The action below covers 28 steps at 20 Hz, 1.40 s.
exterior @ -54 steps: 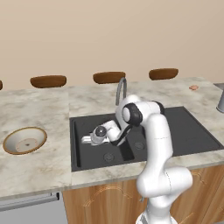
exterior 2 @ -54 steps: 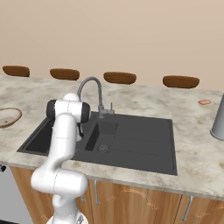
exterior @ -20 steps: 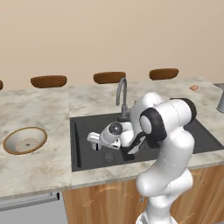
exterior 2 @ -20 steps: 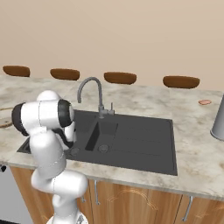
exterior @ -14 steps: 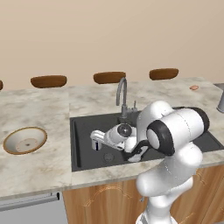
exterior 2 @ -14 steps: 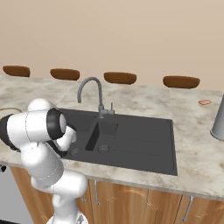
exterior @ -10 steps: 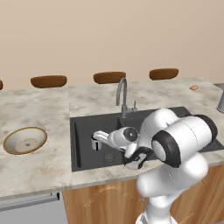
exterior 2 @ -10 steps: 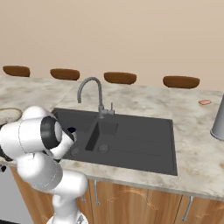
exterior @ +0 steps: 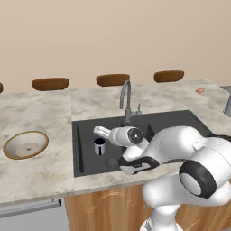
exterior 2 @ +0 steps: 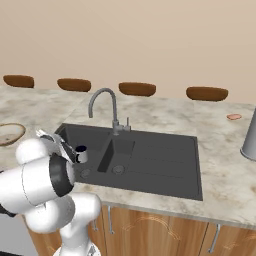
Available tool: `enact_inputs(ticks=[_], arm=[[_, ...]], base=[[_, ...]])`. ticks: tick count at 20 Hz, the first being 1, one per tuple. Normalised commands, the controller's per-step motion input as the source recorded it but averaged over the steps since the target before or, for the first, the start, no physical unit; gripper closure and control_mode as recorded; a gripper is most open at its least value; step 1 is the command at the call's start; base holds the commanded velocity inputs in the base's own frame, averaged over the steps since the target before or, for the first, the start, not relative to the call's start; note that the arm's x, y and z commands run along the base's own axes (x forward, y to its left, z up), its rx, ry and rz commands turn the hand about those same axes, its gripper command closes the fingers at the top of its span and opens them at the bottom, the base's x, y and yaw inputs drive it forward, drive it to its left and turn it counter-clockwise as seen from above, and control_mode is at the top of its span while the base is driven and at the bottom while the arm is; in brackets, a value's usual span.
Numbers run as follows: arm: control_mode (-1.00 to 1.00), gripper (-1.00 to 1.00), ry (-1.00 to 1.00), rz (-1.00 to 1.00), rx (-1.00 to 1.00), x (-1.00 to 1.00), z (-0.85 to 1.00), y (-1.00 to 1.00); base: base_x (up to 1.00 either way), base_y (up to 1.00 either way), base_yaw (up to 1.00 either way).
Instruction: Pick the mug and place it in the sink. Pick the bowl and place it in the open cabinet and then close the cabinet.
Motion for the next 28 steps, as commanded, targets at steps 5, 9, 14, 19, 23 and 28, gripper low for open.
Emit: enact_inputs(ticks=[5,9,14,19,23,28], arm=[[-1.0,-1.0,0.17,-0.03,0.0,-0.23,1.0,0.07],[-1.0,-1.0,0.23,-0.07,0.0,-0.18,1.0,0.0],[-1.0,-1.0,0.27,-0.05,0.0,-0.05,1.0,0.0],[-1.0,-1.0,0.32,0.0,0.03,-0.15,0.41,0.14],[-1.0,-1.0,0.16,0.0,0.09,-0.2,-0.03,0.18],[-1.0,-1.0,0.05,0.0,0.13,-0.37,-0.29,0.2]], base=[[0.0,0.0,0.0],[0.0,0.0,0.0],[0.0,0.0,0.0],[0.0,0.0,0.0],[0.0,0.0,0.0],[0.0,0.0,0.0]])
